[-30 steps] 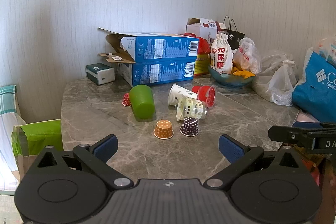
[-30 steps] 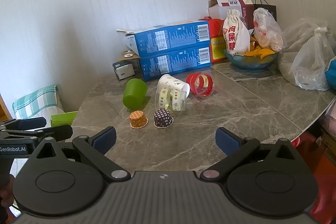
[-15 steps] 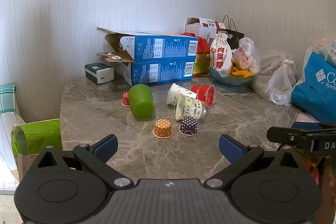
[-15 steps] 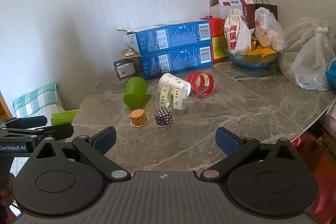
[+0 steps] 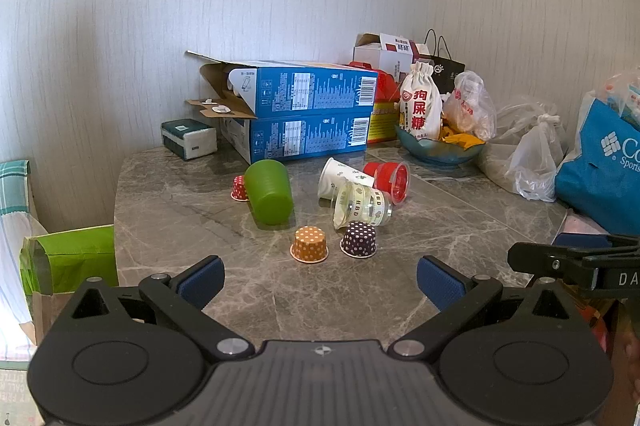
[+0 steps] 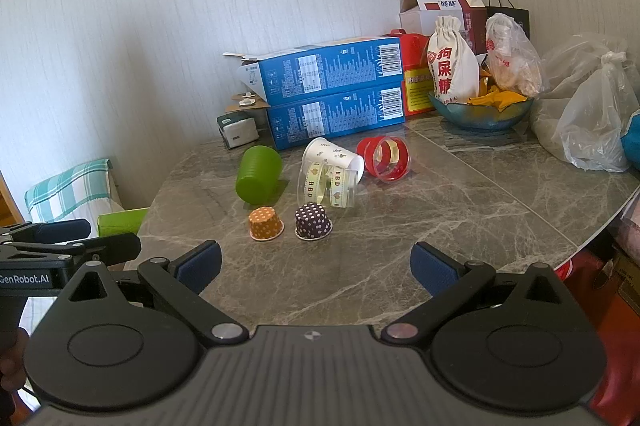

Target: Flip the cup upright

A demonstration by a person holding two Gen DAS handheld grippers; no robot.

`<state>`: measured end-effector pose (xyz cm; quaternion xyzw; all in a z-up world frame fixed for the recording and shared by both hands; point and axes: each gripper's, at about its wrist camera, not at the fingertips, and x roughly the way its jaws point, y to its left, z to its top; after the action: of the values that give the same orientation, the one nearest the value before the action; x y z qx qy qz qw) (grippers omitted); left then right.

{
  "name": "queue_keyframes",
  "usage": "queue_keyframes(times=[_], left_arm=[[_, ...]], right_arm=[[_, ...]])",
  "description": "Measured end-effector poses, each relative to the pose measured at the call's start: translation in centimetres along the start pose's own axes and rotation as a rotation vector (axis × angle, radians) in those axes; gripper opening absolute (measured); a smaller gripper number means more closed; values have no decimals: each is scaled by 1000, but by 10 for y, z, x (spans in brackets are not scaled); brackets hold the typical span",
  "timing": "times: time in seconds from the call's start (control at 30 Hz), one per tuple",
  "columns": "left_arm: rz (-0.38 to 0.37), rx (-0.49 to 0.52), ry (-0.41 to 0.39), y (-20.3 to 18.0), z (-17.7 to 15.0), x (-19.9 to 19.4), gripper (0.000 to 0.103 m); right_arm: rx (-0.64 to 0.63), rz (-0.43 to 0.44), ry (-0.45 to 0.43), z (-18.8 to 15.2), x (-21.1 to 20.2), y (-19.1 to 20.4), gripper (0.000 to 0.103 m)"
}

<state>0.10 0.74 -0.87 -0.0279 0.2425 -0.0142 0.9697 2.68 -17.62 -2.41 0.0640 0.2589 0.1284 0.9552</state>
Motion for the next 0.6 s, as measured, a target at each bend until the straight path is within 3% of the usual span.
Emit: queue_keyframes(times=[0.4, 0.5, 0.6], left_arm=[[4, 31, -3, -1, 4, 7, 103], [-5, 7, 13, 6, 7, 14, 103], [-10, -20, 35, 14, 8, 23, 103]], right_arm=[[-16, 24, 26, 3, 13, -1, 102], [-49, 65, 45, 10, 27, -4, 102], [-103, 37, 75, 23, 56, -6, 102]])
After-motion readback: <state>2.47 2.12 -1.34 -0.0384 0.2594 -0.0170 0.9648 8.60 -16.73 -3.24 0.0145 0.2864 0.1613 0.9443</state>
